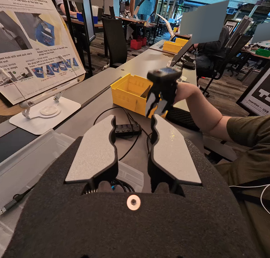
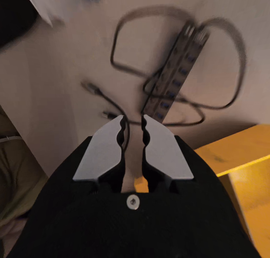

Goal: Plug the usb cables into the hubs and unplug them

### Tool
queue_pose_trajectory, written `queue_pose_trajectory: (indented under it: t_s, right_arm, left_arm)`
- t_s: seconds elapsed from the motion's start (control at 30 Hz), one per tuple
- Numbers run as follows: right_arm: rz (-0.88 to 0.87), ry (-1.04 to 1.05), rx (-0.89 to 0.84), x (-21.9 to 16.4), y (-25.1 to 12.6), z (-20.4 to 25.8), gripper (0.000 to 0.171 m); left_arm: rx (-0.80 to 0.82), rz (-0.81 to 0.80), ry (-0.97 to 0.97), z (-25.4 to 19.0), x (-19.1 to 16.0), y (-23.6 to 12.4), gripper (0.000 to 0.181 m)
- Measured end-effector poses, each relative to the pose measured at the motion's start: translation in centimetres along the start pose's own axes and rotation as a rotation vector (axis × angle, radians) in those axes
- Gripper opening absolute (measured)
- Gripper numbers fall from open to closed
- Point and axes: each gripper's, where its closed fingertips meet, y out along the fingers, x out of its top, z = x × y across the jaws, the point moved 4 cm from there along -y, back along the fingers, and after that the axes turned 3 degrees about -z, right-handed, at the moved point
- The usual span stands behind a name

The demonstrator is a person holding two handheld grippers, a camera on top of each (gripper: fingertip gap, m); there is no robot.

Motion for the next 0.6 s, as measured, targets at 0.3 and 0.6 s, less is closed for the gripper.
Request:
queue_pose_trajectory:
  t_s: [0.3,0.6]
  right_arm:
    - [-0.130,0.161,-0.225,9.0,6.8,-9.6,0.057]
    - [0.137,0.239,-0.226,6.2,13.4,-9.5,0.070]
  left_arm:
    - [0.050,0.000,0.014,0.3,0.1,-0.6,0.044]
    - [0.078,-0.021,0.038,0.3,0.6,-1.2,0.044]
